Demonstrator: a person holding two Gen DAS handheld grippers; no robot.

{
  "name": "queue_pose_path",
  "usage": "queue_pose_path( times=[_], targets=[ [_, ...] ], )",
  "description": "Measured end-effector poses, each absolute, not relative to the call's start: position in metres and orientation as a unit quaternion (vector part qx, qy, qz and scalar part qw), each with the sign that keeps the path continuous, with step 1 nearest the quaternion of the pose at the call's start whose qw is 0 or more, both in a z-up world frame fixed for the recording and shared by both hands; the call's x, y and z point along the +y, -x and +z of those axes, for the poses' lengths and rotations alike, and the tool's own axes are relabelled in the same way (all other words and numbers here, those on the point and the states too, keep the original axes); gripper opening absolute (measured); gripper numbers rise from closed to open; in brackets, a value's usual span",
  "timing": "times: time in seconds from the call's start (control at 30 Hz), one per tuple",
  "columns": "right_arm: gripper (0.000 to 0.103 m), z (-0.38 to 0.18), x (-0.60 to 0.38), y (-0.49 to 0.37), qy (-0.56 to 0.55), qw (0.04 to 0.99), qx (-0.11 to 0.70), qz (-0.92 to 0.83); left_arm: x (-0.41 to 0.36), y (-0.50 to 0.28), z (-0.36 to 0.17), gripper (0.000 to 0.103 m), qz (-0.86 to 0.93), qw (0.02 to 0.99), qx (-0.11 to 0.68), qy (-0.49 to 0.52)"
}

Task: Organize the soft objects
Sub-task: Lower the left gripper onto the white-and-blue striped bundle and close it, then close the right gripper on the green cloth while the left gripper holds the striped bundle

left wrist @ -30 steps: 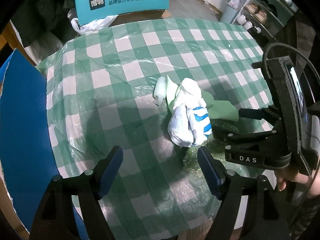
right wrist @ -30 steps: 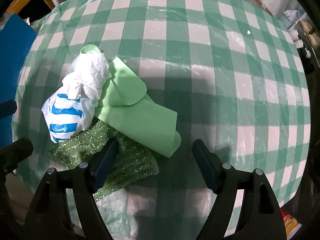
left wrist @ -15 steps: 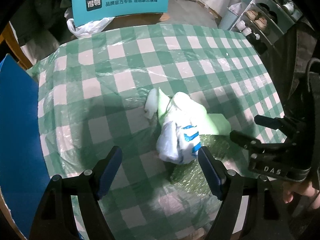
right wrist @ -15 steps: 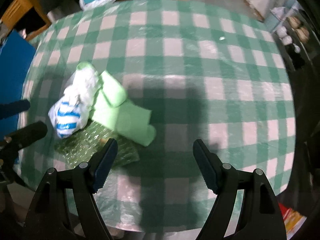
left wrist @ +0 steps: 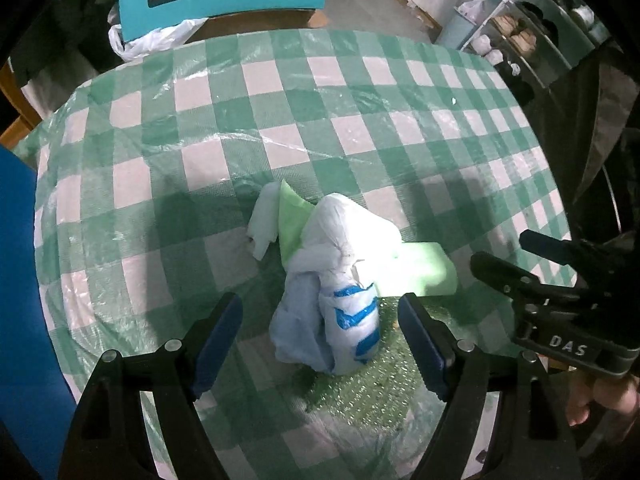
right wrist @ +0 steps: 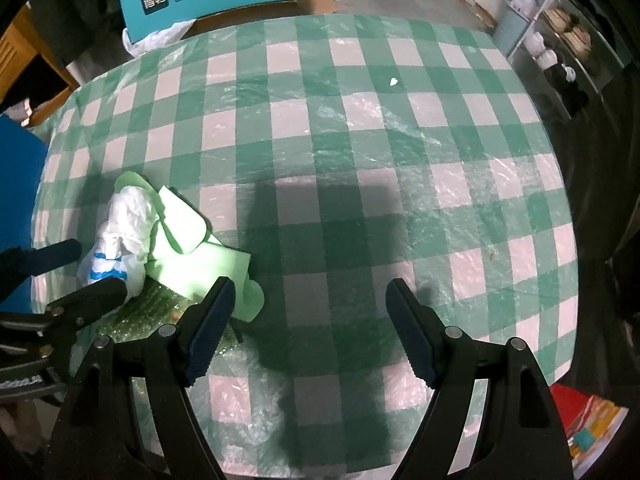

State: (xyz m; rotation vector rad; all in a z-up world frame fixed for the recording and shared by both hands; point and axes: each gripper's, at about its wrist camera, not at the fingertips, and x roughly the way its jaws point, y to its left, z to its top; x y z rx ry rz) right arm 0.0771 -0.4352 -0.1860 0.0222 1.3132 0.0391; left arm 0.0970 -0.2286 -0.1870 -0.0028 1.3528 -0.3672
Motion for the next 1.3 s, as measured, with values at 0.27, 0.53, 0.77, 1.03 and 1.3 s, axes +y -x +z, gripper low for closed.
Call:
queue_pose_path(
  times=[0.27, 0.53, 0.77, 1.03, 1.3],
  targets=[
    [0.078, -0.193, -0.437, -0.081, -0.011, 0.786, 0.617, 0.017, -0.228, -0.097, -0.192, 0.062, -0.176, 0.764, 0.621, -0.004],
    [0.078, -0.193, -0.431, -0.080, -0.008, 0.785, 0.619, 0.027, -0.225, -0.093, -0.185, 0.047, -0.185, 0.771, 0.610, -0.012],
    [0.078, -0.197, -0.412, -0.085, -0.007, 0.784, 0.618, 0.056, -0.205, -0.090, -0.171, 0.047, -0.172, 0.782, 0.600, 0.006],
    [0.078, -0.197, -0.369, -0.094, 0.013, 0.788, 0.605, 0.113, -0.177, -0.089, -0.170, 0.047, -0.143, 0.788, 0.599, 0.014],
    [0.078, -0.207, -0.329, -0.104, 0.046, 0.782, 0.604, 0.146, -0.160, -0.088, -0.172, 0.047, -0.133, 0.790, 0.599, 0.018]
  ],
)
